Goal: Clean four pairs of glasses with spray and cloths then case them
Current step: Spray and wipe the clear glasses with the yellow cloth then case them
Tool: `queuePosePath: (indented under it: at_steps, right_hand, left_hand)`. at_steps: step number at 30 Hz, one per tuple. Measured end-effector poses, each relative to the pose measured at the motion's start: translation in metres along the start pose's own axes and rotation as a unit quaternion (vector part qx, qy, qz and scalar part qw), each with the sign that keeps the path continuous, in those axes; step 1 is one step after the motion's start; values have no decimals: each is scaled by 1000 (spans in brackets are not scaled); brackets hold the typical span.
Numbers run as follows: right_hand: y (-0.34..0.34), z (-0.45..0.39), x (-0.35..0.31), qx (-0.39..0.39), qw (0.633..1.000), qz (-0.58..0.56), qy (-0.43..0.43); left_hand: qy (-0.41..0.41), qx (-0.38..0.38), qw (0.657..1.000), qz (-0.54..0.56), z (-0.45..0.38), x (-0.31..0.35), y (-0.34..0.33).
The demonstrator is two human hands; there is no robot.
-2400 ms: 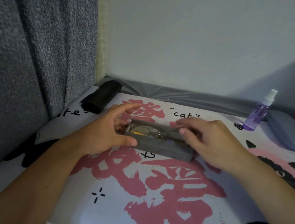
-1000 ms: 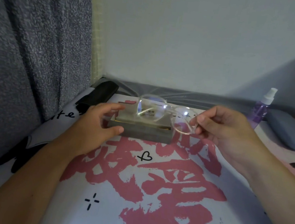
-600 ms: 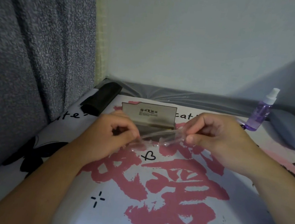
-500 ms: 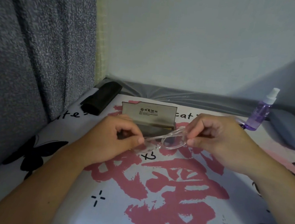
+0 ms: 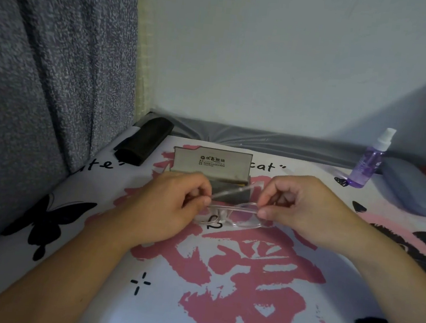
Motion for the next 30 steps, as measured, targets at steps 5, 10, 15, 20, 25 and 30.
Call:
queuePosePath:
  at_steps: [5,10,15,20,25,30]
  right_hand:
    - [1,0,0,16,996,81,20]
    - [-8,2,-12,36,957,267,104]
    - [-1,6,-23,142,941,286,116]
    - [29,14,-10,334,936,115,-10]
    - [51,58,-4,333,937,74,-81]
    - [91,125,38,366,908,40,-199]
  left_hand:
    - [63,170,947,264,4,-16,29]
    - [47,155,945,283,2,-15,26]
    - [62,189,945,259,3,-14,28]
    - [99,191,935,283,-2,2,23]
    - [123,91,920,360,-25,53,9]
    - [114,-9,964,239,-40,77,-19]
Point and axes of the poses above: each hand's wrist, its own z-axis away from the middle knuckle, its own y-axis out of the back of the hand, x = y × z, the point moved 6 cm from there along -z, towards the middle knuckle, and after that the axes turned 9 degrees about -x, right-handed, at the moved point
